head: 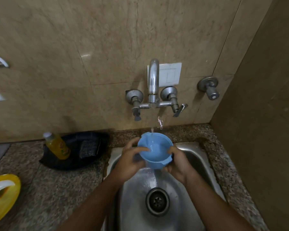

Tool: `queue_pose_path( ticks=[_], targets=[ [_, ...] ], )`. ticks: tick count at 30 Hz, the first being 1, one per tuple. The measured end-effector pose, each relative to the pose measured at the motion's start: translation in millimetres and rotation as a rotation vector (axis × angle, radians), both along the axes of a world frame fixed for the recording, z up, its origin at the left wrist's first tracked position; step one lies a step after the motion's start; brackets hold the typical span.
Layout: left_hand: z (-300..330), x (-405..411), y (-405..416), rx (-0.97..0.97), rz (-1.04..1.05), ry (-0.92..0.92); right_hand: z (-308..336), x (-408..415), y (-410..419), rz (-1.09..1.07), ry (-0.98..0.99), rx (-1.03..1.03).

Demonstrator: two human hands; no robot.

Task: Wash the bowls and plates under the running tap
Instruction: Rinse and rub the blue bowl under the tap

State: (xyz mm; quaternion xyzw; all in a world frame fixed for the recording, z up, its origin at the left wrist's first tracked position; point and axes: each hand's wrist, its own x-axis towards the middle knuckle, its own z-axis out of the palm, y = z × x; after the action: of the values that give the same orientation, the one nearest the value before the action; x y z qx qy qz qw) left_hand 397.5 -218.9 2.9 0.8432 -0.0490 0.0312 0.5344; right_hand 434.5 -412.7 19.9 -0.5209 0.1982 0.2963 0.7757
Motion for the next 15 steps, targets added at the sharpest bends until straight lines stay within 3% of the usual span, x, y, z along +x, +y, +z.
queue_pose_path(
  ticks=[2, 4, 7, 12, 15],
  targets=[
    [5.6, -4.6, -2.9, -0.34, 0.252, 0.183, -2.7, -6.6, 3.0, -0.092, -0.032, 0.029],
    [9.2, -1.2, -7.7, -0.567, 0.331, 0.446, -4.7, -11.8, 5.9, -0.08, -0.11, -0.037],
    [22.9, 0.3, -19.4, -0.653, 0.316, 0.683, -5.4, -17.8, 10.5, -0.09, -0.139, -0.105],
    [26.7, 0.1, -42.9, -0.491, 0.279, 0.66, -3.9, -25.6, 3.2, -0.13, -0.065, -0.119],
    [27.9, 4.9, -35.7, -0.545, 0.45, 0.548, 7.8, -22.3, 3.8, -0.006, -0.117, -0.133]
  ],
)
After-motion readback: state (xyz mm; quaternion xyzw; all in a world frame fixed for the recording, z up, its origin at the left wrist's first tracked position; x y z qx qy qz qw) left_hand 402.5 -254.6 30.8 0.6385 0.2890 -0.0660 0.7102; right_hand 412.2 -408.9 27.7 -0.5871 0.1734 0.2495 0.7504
